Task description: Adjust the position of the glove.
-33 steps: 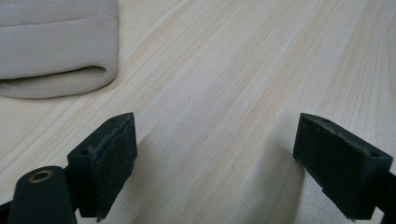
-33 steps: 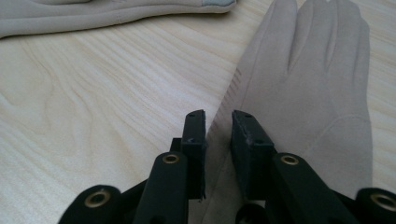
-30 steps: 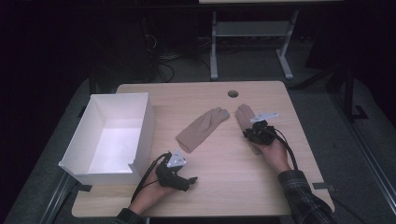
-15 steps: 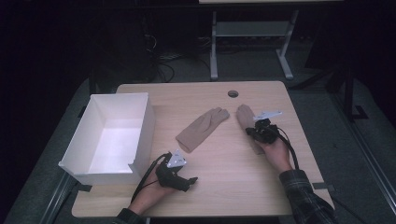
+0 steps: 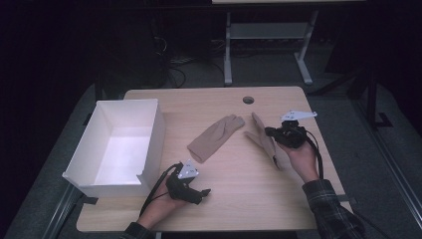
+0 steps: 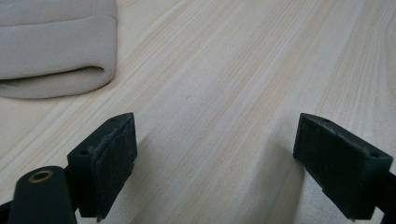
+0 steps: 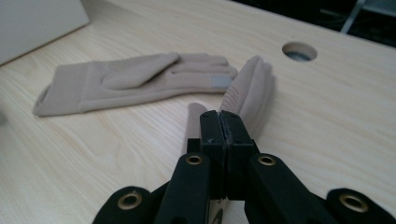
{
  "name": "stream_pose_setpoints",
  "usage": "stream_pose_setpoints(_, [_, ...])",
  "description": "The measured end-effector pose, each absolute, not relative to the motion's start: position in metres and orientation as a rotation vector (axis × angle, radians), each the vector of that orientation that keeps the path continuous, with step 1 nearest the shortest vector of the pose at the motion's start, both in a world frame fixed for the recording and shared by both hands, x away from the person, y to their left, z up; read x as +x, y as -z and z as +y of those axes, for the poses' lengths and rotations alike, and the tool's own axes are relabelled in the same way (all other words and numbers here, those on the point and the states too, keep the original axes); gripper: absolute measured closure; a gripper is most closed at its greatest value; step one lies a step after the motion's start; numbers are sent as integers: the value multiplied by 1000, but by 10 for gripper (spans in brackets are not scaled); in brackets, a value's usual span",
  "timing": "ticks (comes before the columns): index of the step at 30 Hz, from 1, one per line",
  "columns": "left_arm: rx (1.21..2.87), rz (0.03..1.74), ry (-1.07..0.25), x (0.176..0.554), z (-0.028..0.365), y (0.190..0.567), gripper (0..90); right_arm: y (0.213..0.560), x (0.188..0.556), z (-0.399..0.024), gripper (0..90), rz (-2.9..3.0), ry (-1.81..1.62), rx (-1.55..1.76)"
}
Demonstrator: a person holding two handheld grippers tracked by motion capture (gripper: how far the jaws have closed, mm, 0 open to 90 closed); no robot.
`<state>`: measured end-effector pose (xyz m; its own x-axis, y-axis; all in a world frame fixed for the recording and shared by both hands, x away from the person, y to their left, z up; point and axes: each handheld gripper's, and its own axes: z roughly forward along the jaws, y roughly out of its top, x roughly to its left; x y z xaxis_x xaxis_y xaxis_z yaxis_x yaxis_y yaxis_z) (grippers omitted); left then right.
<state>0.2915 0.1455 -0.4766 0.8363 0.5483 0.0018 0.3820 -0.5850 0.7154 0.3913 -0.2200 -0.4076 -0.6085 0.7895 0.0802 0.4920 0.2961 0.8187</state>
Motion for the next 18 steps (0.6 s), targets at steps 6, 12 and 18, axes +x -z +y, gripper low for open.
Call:
stream_pose_setpoints(6, [2265,675,-287,291,146,477,129,410,390,-226,888,2229,-1213,1176])
stream_pose_setpoints(12, [2266,673,-287,291,145,477,129,421,395,-244,887,2195,-1199,1251])
stream_pose_setpoints(18, [2266,673,-287,291,145,477,129,425,398,-258,883,2157,-1173,1299])
